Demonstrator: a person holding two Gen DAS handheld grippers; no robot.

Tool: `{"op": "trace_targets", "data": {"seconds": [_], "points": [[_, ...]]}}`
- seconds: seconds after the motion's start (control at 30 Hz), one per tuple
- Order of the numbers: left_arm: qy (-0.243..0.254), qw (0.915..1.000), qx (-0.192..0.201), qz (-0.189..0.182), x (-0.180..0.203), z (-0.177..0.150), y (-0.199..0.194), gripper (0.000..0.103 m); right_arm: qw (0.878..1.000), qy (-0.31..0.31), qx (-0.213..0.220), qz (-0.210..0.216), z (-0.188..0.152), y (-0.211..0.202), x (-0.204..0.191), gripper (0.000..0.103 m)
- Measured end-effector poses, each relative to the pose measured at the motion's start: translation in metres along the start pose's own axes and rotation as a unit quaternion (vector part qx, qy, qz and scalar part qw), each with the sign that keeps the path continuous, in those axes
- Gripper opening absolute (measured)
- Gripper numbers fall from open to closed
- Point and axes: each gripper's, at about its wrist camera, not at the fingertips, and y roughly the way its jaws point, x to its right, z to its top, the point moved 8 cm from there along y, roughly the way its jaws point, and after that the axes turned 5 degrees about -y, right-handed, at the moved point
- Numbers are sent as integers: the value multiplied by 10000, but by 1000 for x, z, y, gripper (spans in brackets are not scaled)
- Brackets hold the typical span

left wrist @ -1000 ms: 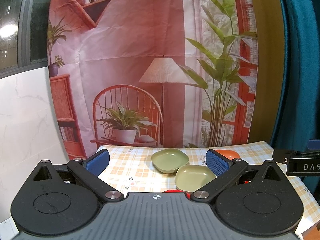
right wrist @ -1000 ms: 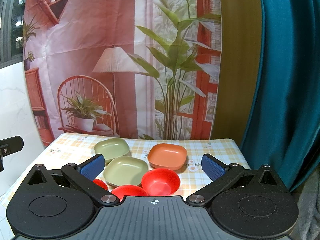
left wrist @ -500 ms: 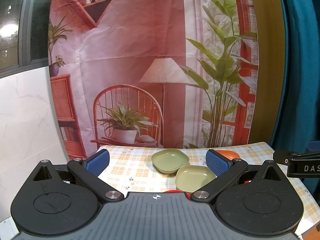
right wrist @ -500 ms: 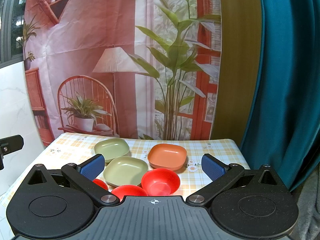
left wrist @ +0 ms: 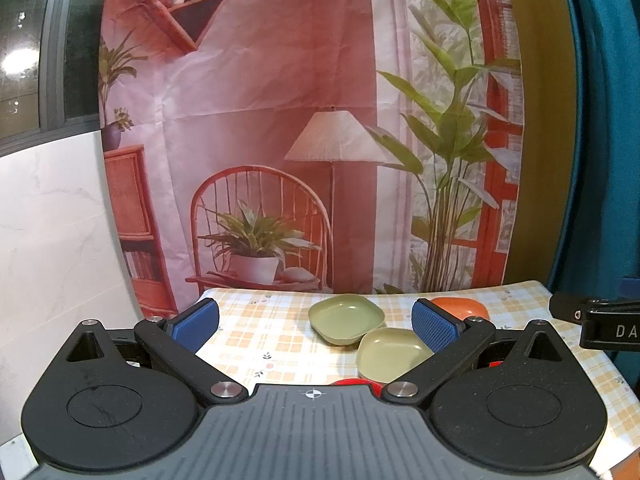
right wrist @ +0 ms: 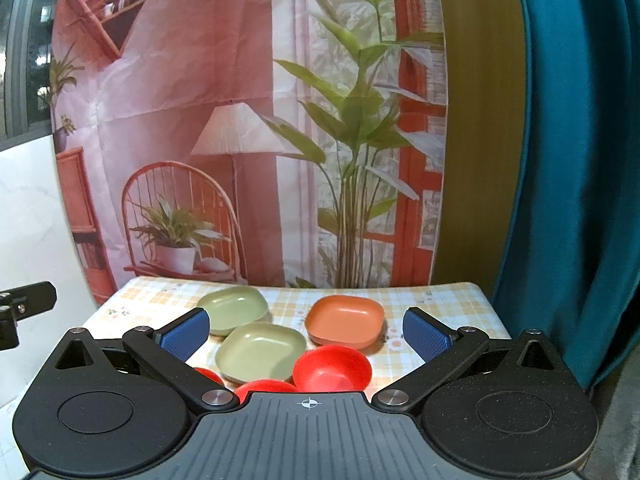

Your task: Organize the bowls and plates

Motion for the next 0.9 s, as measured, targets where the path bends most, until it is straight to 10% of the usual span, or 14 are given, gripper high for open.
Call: {"op": "trace_targets", "data": {"seconds": [0.9], "points": [[-293,9921,-1218,59,-31,-70,145,103,9958,-81,-832,363,-69,146,-16,103]]}}
